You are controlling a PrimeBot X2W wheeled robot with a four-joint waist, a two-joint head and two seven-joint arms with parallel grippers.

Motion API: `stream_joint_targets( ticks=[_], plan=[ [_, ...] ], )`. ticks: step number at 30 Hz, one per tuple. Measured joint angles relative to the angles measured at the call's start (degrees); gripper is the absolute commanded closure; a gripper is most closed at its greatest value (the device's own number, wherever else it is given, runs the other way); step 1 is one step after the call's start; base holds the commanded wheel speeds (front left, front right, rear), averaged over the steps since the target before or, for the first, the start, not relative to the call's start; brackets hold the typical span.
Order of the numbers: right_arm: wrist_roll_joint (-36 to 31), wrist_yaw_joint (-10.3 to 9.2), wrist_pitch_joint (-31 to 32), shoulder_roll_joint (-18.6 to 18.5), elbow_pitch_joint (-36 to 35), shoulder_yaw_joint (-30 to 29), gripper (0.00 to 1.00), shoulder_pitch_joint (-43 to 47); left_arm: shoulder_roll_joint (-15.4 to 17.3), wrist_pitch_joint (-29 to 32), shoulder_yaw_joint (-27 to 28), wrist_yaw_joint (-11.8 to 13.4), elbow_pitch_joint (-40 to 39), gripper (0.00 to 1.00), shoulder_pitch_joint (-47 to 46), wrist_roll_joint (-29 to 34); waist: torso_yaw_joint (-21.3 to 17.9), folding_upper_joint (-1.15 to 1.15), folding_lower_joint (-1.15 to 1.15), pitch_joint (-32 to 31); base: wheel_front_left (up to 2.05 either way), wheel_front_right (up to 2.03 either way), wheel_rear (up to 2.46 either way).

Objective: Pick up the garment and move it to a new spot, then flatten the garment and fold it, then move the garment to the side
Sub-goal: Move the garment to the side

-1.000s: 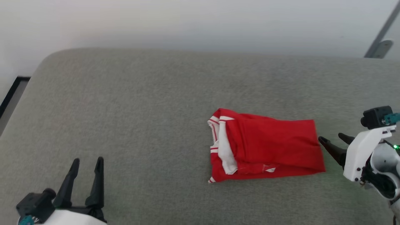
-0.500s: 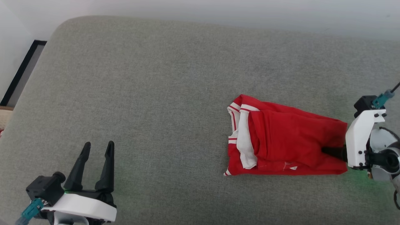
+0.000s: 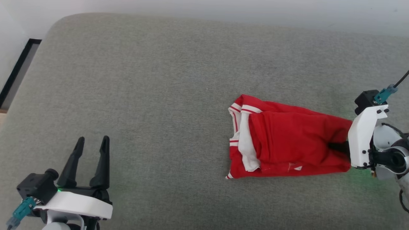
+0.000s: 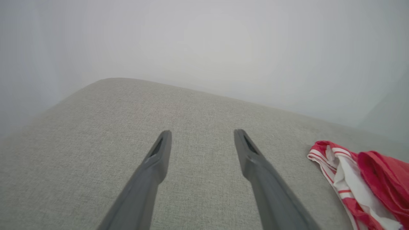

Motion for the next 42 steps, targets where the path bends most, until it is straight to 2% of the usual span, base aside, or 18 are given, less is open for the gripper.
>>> stream_joint_targets(
  ticks=[9,21,35,42],
  plan=[
    [-1.5,0.04,-0.9,-4.2,-3.6,-3.4,1.0,-0.3,2.0,0.0,-0.8,0.0,-1.7,0.0,-1.5,1.7,-4.6,0.0,0.0,0.5,0.0,0.0,0.0],
    [-8.9,0.04,-5.2,-8.2,-4.7,-10.4,1.0,-3.7,3.2,0.0,-5.6,0.0,-4.5,0.0,-7.3,3.6,-12.1,0.0,0.0,3.4,0.0,0.0,0.0],
    [-20.8,0.04,-15.9,-8.0,1.8,-18.8,1.0,-9.3,6.4,0.0,-17.6,0.0,-5.9,0.0,-18.4,5.0,-19.1,0.0,0.0,9.7,0.0,0.0,0.0],
    [-29.7,0.04,-22.5,-8.0,7.5,-24.0,1.0,-13.2,7.5,0.0,-22.1,0.0,-5.5,0.0,-23.5,4.9,-21.2,0.0,0.0,13.2,0.0,0.0,0.0]
  ],
)
